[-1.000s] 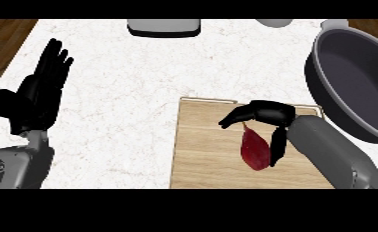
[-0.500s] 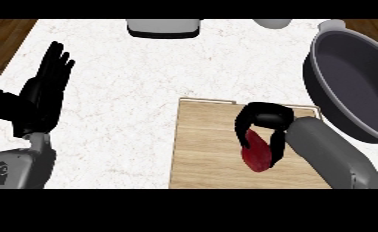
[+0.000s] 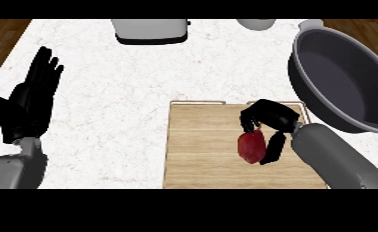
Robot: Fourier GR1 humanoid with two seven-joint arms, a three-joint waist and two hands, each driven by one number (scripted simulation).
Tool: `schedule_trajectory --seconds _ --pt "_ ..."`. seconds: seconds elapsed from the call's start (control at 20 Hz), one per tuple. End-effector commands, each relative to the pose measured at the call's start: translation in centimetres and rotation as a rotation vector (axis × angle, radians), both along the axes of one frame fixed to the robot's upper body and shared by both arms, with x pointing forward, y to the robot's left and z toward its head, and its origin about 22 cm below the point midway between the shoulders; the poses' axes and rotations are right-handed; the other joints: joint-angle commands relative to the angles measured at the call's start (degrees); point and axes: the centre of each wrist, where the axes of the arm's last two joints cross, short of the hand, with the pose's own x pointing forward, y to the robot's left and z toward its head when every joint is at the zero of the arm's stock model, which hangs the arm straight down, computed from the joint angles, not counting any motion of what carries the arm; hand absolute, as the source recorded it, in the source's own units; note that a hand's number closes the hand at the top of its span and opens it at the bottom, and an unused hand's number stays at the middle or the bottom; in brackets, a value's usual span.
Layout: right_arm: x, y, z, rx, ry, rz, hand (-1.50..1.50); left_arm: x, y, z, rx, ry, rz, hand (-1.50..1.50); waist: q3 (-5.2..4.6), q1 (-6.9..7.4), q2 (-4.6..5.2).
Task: Pick the pear from the tray and place it in the pot
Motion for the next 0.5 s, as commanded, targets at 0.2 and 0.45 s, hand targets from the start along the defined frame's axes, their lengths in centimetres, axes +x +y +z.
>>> schedule_trajectory --seconds 0.2,0.45 --pt "-3.9 1.2 1.0 -0.098 -0.109 -0.33 1.5 -1.0 2.5 -0.1 -0.003 0.022 0.062 0.0 0.83 -2.82 0.3" --pt "-4.0 1.2 6.0 0.136 -0.308 -0.595 1.5 -1.5 1.7 -0.9 -0.004 0.025 0.055 0.0 0.96 -3.42 0.6"
